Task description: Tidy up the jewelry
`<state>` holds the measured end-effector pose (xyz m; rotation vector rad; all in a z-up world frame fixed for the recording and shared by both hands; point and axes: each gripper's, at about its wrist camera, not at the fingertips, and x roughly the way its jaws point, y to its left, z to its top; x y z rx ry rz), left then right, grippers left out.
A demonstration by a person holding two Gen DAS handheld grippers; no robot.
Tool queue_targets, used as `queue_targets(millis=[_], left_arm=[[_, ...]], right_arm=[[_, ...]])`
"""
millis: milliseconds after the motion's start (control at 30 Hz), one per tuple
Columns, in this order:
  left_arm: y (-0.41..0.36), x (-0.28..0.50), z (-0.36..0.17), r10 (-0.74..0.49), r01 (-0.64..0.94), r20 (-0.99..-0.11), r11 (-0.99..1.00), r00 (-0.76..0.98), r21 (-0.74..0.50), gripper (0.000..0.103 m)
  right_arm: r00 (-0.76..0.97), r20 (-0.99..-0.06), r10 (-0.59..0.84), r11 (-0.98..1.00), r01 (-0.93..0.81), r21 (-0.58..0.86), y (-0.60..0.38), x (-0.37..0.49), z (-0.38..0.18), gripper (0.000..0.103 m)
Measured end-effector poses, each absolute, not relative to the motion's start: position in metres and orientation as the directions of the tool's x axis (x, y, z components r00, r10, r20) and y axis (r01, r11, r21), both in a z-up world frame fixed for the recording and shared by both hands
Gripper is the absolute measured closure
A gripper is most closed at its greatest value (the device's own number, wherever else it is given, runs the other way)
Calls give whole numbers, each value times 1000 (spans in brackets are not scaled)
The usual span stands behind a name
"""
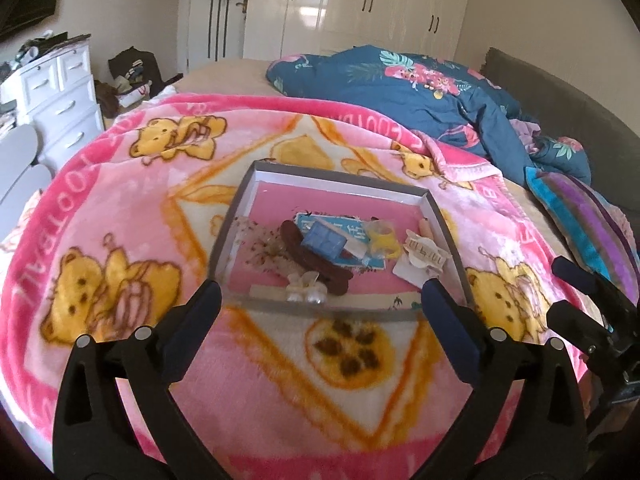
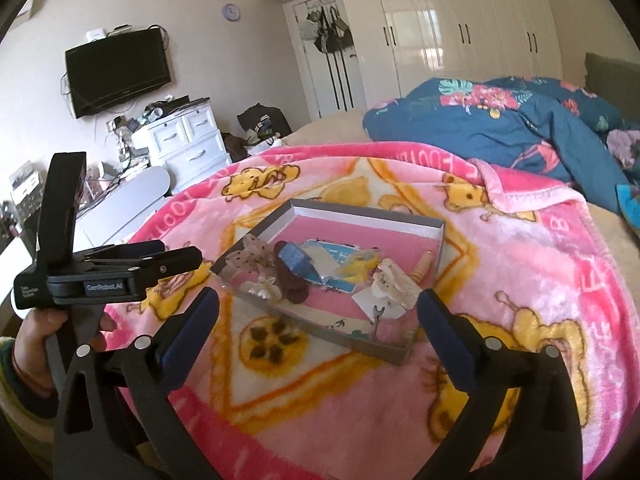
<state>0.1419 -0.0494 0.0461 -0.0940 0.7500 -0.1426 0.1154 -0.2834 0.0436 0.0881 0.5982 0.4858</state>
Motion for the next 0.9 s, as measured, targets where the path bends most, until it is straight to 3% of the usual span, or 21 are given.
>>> queue_targets(millis=[900], left_arm=[[-24,59,11,-126,40,-647,988,752,-146,9]], right_arm=[[741,-535,406,914,-324,244,-277,68,16,4]])
